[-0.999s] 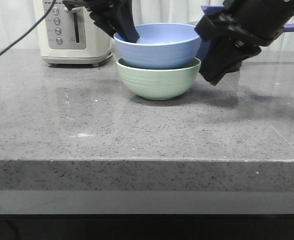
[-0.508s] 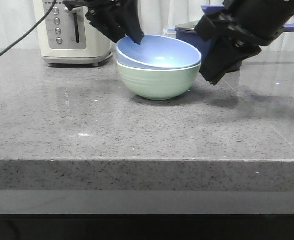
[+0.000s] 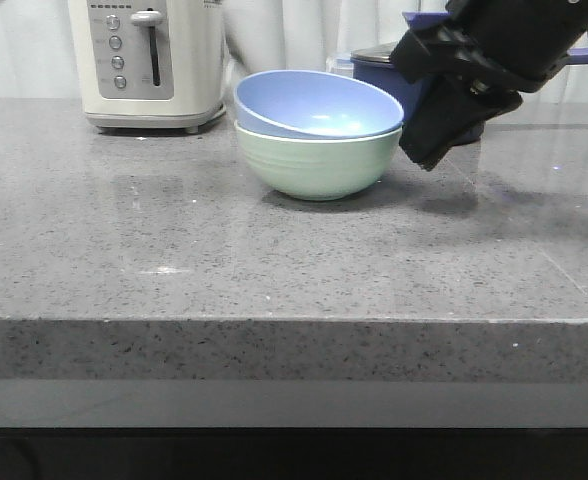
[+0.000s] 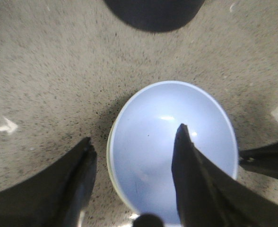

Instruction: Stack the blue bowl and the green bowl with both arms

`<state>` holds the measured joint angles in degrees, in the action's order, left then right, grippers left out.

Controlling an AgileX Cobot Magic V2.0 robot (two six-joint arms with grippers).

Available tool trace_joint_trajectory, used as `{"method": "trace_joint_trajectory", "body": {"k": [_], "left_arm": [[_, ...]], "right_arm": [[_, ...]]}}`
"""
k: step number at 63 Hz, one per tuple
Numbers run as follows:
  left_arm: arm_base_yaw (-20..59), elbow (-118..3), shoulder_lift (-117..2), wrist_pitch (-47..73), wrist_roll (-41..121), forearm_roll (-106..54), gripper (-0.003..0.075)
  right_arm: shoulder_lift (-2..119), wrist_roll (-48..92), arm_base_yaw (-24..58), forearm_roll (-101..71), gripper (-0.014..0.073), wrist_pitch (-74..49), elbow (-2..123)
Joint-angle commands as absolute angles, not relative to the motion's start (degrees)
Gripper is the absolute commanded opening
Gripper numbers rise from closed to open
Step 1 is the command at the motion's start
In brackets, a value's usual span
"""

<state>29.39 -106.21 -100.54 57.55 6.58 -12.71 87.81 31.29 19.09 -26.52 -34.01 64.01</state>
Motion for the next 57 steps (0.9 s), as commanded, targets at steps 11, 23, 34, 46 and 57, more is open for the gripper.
{"method": "trace_joint_trajectory", "body": {"k": [11,23,34,46,57], "left_arm": [[29.82,-96.38,-85.83,55.23,5.73,-7.92,0.0368],[29.82,-84.62,-75.77,54.48,0.0,0.58,0.0368],[29.7,-74.53,-65.73,52.5,-2.79,2.32,0.0368],[29.7,-64.73,-55.43,50.4,-4.44,2.87,0.0368],[29.7,-58.93,-47.83,50.3,-4.53,2.87,0.0368]], "right_arm": [[85.76,31.77,18.95,-27.59,-0.0063,-32.06,65.37],[85.76,31.77,18.95,-27.59,-0.0063,-32.06,65.37],[85.76,31.77,18.95,-27.59,-0.0063,-32.06,65.37],[85.76,31.77,18.95,-27.59,-0.0063,-32.11,65.37],[85.76,31.77,18.95,-27.59,-0.0063,-32.11,65.37]]}}
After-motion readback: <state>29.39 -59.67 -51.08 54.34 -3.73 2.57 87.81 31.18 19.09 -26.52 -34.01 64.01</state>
